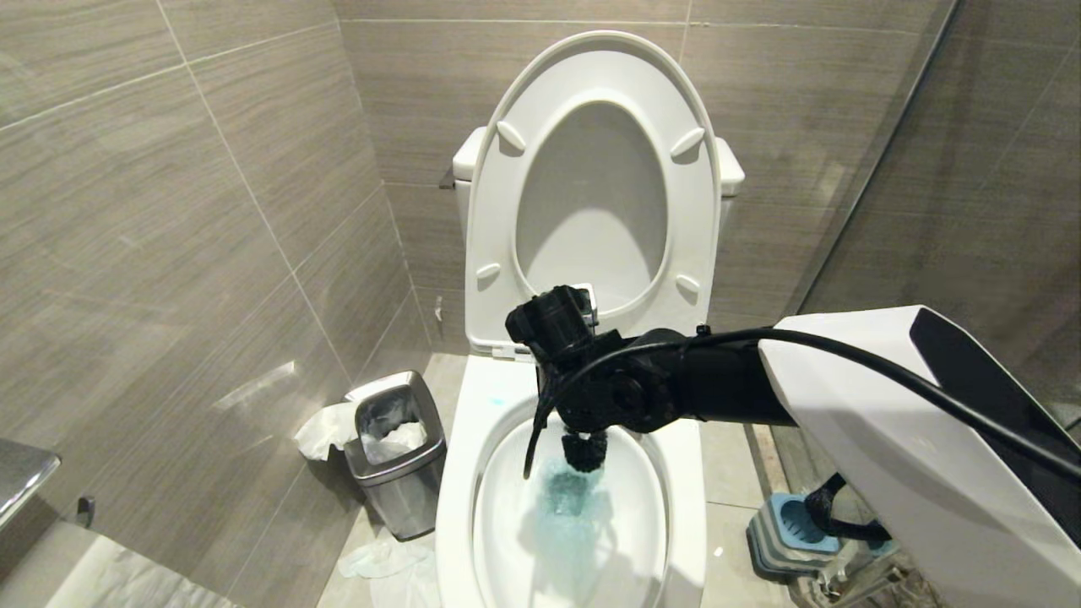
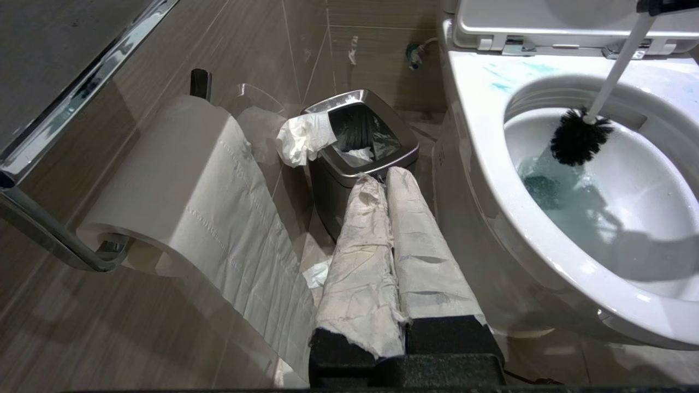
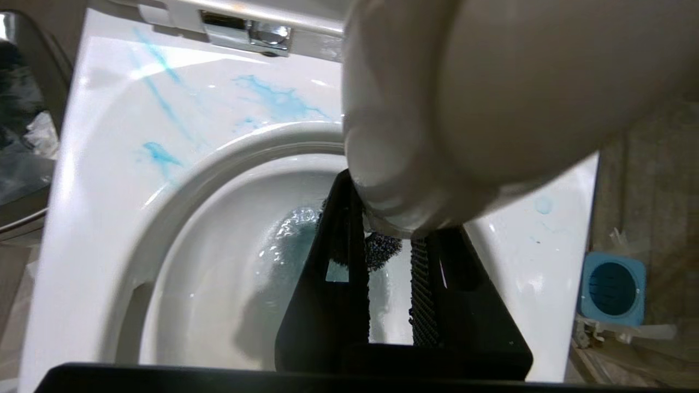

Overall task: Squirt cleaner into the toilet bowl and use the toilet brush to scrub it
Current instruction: Scrub the toilet bowl

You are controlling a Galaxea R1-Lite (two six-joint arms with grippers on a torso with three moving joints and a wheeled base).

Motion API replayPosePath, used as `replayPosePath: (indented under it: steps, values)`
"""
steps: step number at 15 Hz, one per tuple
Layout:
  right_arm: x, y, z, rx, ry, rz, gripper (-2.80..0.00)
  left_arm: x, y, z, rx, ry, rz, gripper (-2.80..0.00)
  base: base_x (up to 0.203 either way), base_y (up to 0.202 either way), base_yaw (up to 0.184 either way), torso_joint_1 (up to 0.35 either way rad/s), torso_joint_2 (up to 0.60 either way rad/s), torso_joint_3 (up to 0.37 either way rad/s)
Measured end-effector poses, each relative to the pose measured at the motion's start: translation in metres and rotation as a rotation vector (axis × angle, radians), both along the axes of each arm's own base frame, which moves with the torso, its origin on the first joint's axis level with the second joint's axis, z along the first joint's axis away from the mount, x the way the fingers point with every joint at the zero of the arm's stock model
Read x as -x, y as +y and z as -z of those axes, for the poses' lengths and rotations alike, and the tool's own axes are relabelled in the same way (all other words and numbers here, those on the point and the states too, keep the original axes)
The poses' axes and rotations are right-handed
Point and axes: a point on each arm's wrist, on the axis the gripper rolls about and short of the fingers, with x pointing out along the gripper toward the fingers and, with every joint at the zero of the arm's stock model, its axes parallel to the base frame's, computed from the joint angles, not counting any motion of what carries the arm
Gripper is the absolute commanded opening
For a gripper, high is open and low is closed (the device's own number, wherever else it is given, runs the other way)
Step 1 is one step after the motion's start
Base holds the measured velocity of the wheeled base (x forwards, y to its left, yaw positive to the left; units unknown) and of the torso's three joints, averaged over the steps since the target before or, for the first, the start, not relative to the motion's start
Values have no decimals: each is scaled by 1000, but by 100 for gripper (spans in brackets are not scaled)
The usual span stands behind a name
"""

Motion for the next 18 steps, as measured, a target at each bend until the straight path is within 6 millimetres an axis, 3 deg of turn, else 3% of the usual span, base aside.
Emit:
replayPosePath:
  steps: [7,11,18]
  values:
    - [23,-19,-4,52,52,-4,-280,0,0,0,1,1,0,-280,0,0,0,0,0,0]
    - [68,-22,-12,73,96,-83,-280,0,0,0,0,1,0,-280,0,0,0,0,0,0]
    - [152,3,-10,72,134,-250,-280,0,0,0,0,0,0,-280,0,0,0,0,0,0]
